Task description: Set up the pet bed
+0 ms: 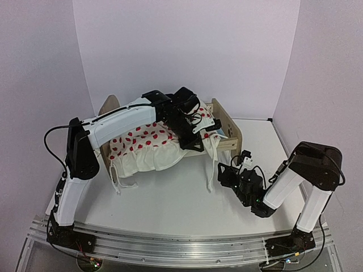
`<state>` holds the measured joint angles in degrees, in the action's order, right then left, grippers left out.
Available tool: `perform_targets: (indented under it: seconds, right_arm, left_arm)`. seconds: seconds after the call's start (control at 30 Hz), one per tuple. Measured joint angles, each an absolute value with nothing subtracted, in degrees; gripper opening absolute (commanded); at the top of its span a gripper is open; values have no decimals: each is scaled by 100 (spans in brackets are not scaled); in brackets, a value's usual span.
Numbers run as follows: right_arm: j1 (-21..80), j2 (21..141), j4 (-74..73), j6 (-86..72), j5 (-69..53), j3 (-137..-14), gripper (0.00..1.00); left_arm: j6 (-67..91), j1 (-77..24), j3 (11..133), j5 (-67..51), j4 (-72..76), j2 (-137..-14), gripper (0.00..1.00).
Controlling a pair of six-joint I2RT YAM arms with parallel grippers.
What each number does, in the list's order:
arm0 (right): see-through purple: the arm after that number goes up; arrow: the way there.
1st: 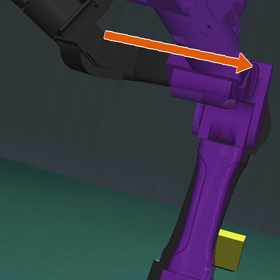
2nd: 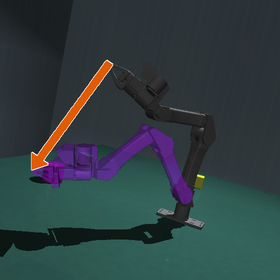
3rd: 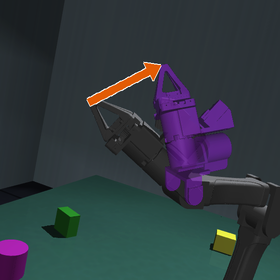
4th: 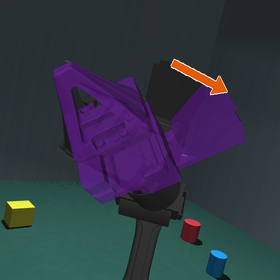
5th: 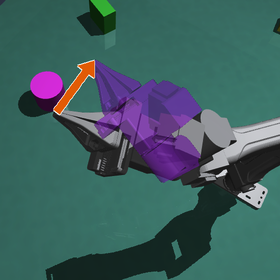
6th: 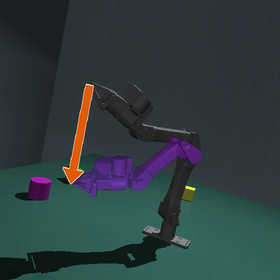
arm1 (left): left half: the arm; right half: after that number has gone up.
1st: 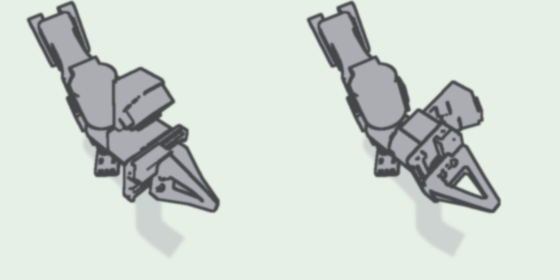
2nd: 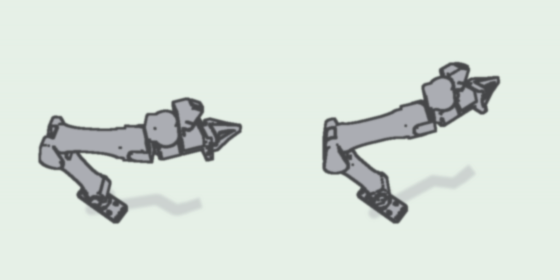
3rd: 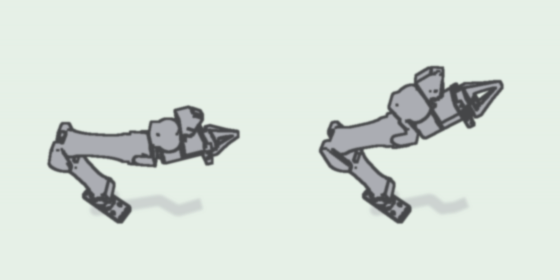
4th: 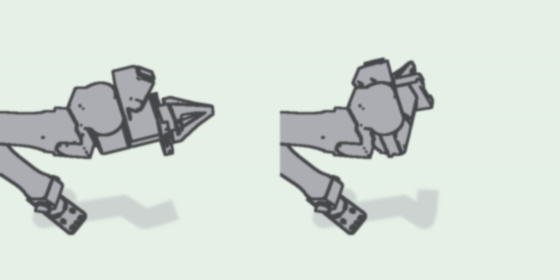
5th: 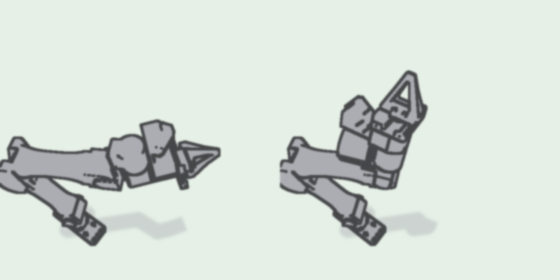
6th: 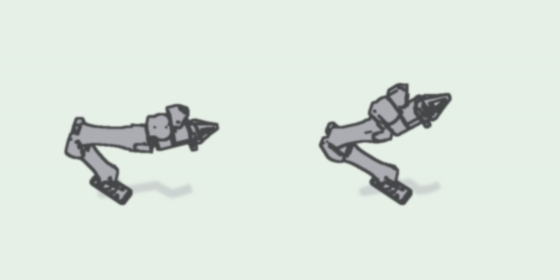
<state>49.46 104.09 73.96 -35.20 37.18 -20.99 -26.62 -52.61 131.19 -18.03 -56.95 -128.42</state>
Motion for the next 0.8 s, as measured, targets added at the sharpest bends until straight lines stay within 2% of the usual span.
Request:
perform_targets:
  seconds: [0.23, 0.57, 0.63, 0.8]
  right_arm:
    - [5154, 10412, 7454, -3162, 4670, -2148, 61]
    - [5153, 10842, 7517, -3134, 5546, -2741, 56]
    - [5153, 10924, 7532, -3223, 5738, -2843, 48]
    - [5153, 11072, 7568, -3223, 6145, -3121, 9]
  left_arm:
    - [-2528, -5275, 13200, -1903, -5751, -12820, 0]
    - [-2333, -5299, 13275, -2094, -5771, -12719, 0]
    - [-2286, -5305, 13277, -2136, -5769, -12685, 0]
    - [-2188, -5334, 13301, -2185, -5765, -12639, 0]
